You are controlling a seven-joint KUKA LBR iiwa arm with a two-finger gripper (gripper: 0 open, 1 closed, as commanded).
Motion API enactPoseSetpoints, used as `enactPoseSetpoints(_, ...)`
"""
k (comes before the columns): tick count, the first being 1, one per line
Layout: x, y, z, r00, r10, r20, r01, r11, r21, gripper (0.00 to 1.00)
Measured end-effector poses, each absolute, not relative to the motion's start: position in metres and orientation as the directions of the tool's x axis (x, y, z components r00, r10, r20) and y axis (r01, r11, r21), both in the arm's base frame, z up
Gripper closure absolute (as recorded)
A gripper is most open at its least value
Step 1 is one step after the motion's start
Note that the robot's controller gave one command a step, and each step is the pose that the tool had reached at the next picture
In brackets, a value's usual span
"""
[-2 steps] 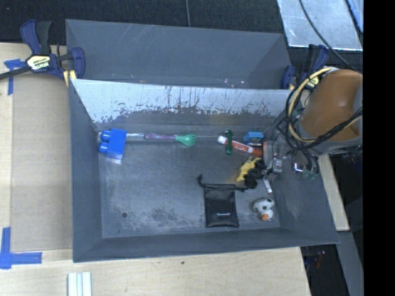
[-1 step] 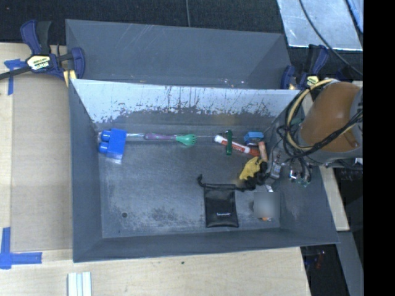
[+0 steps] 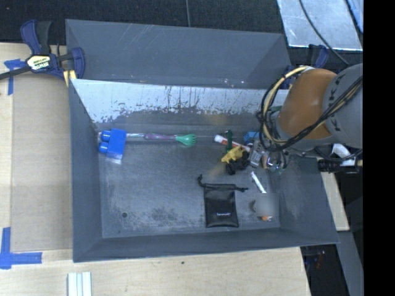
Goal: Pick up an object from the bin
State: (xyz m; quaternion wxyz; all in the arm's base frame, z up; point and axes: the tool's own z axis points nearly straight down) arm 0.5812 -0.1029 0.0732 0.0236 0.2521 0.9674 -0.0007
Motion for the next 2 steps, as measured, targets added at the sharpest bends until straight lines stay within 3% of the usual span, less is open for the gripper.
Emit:
enactPoseSetpoints(1, 0.5551, -0.1175, 0.0726, -0.956, 0.29, -0.053, 0.29, 0.957, -0.001, 1.0)
enactPoseSetpoints(2, 0.5598, -0.1161, 0.0723, -0.924, 0.379, -0.052, 0.379, 0.925, 0.005, 1.0)
